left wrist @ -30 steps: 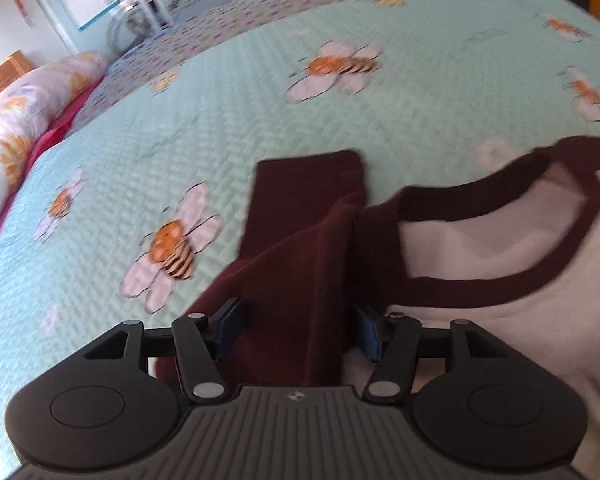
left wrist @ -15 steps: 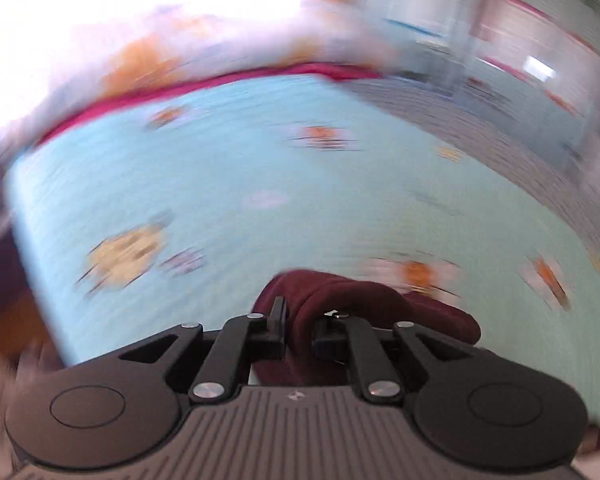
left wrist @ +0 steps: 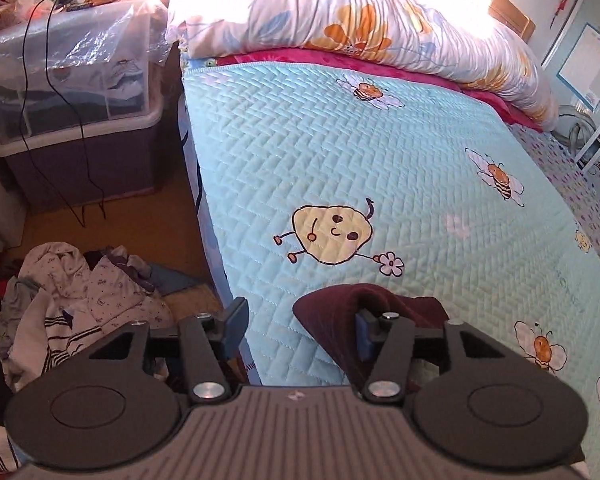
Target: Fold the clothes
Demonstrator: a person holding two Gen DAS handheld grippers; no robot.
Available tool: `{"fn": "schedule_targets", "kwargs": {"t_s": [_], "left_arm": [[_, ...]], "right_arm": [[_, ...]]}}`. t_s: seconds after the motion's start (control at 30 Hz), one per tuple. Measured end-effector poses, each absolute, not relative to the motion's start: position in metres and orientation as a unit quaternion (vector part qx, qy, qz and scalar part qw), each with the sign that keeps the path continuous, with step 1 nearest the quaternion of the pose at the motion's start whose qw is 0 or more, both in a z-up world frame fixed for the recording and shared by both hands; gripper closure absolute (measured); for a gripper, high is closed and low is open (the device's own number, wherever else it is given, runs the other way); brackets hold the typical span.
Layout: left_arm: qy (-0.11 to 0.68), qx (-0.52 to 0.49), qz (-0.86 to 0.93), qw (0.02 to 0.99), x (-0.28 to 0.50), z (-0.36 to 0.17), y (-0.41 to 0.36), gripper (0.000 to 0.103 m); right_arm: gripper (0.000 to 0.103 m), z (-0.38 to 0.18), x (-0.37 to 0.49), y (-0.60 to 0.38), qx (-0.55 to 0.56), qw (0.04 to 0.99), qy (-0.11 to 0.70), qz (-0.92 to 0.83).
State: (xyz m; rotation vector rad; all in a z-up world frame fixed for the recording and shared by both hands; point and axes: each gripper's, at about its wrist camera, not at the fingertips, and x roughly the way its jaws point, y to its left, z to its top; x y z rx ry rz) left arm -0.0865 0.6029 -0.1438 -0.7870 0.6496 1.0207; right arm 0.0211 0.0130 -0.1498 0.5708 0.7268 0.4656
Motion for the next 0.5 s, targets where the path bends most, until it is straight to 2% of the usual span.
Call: {"fn": "schedule_targets", "kwargs": {"t_s": [0.27, 0.5], "left_arm": [[0.277, -0.425, 0.428, 0.748, -0.112, -0.144, 0.635, 0.044], [0.247, -0.398, 0.425, 0.775, -0.117, -0.114, 0.647, 0.044]], "right_arm": [[0.031, -0.157, 0.027, 0.003, 0.296, 0.862, 0.355, 0.208], [0.031, -0.156, 0.026, 0.010, 0.290, 0.858, 0.363, 0.217]]}}
